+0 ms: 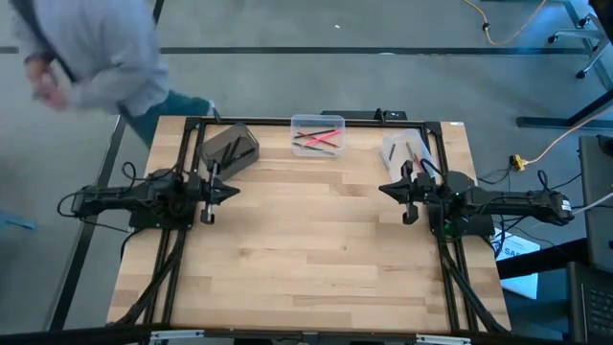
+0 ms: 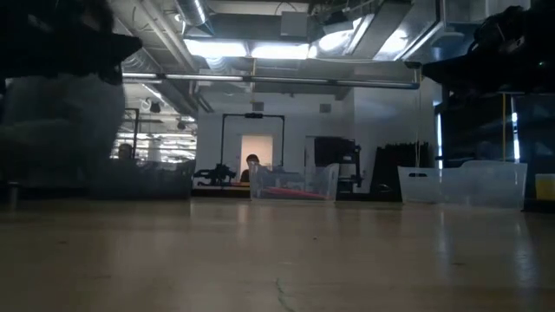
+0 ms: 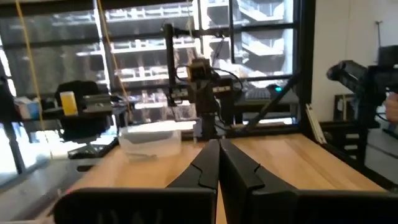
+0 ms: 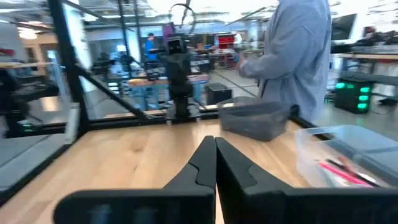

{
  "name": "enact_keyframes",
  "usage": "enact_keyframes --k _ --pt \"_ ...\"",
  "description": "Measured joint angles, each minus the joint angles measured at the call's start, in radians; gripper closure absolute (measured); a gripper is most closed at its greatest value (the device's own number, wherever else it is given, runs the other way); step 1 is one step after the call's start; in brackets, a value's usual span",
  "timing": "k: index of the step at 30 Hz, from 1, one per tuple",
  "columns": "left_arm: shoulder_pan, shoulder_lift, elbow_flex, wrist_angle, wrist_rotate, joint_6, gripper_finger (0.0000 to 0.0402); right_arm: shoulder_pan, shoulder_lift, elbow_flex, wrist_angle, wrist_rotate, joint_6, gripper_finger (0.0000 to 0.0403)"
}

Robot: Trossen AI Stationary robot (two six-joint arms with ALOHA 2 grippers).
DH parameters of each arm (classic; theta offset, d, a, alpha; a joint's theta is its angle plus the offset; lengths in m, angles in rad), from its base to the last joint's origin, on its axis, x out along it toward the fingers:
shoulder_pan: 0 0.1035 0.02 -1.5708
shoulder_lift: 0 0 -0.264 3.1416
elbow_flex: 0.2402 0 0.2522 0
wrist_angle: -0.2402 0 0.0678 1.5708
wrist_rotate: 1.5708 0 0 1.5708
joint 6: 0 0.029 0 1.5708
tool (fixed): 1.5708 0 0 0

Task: Sort crayons/erasers/pens/pencils in bins
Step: Return to Home Position

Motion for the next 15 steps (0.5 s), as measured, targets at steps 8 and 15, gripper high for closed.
enact_keyframes --k 8,15 --pt "-0.104 0.000 0.002 -0.146 -0.144 0.018 0.0401 0.000 0.000 0.000 0.005 -0.147 0.015 0.0397" --pt "-0.116 0.000 0.002 -0.148 -0.154 0.109 0.0401 -0.034 0.000 0.000 -0.036 -0.070 -0.069 0.0399"
